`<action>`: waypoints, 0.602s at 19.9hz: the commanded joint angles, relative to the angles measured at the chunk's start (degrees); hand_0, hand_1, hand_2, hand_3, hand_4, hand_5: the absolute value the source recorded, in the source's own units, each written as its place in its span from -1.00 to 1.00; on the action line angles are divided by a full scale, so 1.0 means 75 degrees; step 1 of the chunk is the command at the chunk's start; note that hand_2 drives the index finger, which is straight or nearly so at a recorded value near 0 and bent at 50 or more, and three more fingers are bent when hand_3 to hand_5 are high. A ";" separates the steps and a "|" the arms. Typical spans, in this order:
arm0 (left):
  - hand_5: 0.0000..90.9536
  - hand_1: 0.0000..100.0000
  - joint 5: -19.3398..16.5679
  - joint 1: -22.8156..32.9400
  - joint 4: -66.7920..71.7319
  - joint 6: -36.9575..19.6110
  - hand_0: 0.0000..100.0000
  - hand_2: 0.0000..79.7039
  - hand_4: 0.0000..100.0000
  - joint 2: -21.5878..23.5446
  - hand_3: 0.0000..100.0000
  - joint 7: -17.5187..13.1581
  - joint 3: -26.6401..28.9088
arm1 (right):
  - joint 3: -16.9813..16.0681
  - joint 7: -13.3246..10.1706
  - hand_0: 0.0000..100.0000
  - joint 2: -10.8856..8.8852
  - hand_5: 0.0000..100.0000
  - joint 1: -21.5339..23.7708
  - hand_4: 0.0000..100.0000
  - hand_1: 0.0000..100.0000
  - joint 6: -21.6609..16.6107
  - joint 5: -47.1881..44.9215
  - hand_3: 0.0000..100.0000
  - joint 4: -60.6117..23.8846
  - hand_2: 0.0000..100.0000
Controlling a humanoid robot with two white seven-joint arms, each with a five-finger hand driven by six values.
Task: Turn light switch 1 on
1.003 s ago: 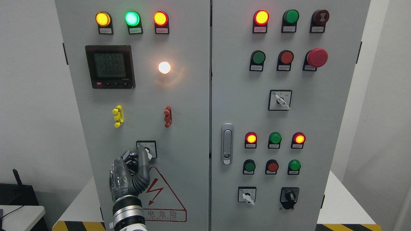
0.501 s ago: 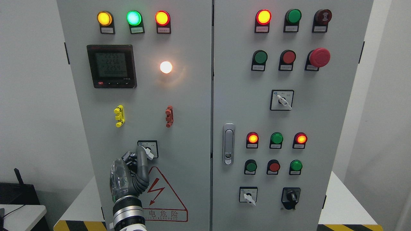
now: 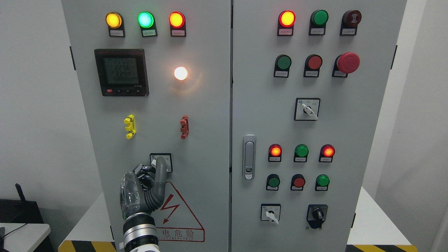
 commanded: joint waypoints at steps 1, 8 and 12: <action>0.89 -0.59 -0.0003 0.0071 -0.0189 -0.0003 -0.61 0.55 0.91 -0.0006 1.00 -0.0015 0.0054 | 0.0176 -0.0002 -0.76 0.0008 -1.00 -0.0001 -1.00 -0.22 0.0006 0.0035 -1.00 0.0000 -1.00; 0.89 -0.59 -0.0015 0.0434 -0.0587 -0.0073 -0.84 0.55 0.91 0.0018 1.00 -0.0331 0.0206 | 0.0176 -0.0002 -0.76 -0.0003 -1.00 -0.0001 -1.00 -0.22 0.0006 0.0035 -1.00 0.0000 -1.00; 0.89 -0.59 -0.0038 0.0657 -0.0821 -0.0167 -1.00 0.53 0.91 0.0041 1.00 -0.0694 0.0475 | 0.0176 -0.0002 -0.76 -0.0003 -1.00 0.0011 -1.00 -0.22 0.0006 0.0035 -1.00 0.0000 -1.00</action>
